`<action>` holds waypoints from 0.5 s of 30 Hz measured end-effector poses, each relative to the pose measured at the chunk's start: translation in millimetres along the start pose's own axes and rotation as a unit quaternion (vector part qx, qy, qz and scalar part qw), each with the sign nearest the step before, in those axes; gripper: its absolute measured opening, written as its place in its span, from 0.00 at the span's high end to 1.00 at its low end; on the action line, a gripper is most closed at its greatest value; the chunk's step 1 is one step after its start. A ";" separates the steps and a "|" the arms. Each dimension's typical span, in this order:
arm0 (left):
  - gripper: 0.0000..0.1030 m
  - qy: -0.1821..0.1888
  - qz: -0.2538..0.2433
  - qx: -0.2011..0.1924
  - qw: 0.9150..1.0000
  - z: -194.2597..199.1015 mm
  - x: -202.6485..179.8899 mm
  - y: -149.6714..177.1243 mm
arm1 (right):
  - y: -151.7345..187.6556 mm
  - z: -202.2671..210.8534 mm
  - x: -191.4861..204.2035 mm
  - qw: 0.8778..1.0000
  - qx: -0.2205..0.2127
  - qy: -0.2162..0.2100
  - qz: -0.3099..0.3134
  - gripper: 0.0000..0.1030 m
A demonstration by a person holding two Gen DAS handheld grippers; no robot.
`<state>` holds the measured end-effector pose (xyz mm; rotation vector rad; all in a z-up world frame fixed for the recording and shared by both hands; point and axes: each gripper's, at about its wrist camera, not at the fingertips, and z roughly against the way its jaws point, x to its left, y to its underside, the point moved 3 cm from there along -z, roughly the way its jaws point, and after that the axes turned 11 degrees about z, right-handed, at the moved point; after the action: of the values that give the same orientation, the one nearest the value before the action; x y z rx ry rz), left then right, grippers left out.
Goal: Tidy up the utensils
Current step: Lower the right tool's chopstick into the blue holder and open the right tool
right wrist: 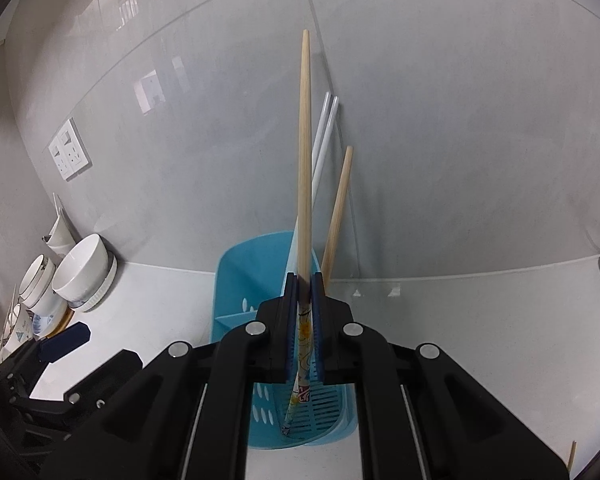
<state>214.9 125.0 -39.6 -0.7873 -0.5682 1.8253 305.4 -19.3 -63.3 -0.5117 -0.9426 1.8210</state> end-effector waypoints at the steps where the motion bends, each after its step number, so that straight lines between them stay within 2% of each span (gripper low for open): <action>1: 0.06 0.000 0.001 0.000 1.000 -2.4 1.2 0.9 | 1.3 -1.4 0.3 1.000 0.001 0.001 0.000 0.94; 8: 0.06 -0.001 0.005 0.000 1.000 -4.8 4.8 -1.3 | 8.3 -9.3 3.4 1.000 0.014 0.006 0.004 0.93; 11: 0.06 -0.003 0.005 0.000 1.000 -4.5 5.5 -2.0 | 8.3 -8.4 3.4 1.000 0.017 0.011 0.006 0.80; 12: 0.06 -0.003 0.005 -0.001 1.000 -3.7 5.4 -2.3 | 7.9 -6.4 2.9 1.000 0.018 0.017 0.008 0.72; 14: 0.06 -0.001 0.002 0.002 1.000 -2.1 4.4 -2.7 | 6.4 -0.1 1.1 1.000 0.016 0.013 0.006 0.66; 15: 0.06 0.002 0.001 0.004 1.000 -0.9 3.4 -2.8 | 5.1 4.5 0.9 1.000 0.015 0.013 0.007 0.60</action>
<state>216.4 129.2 -39.1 -0.7859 -0.5572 1.8274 298.9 -21.3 -64.5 -0.5239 -0.8959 1.8347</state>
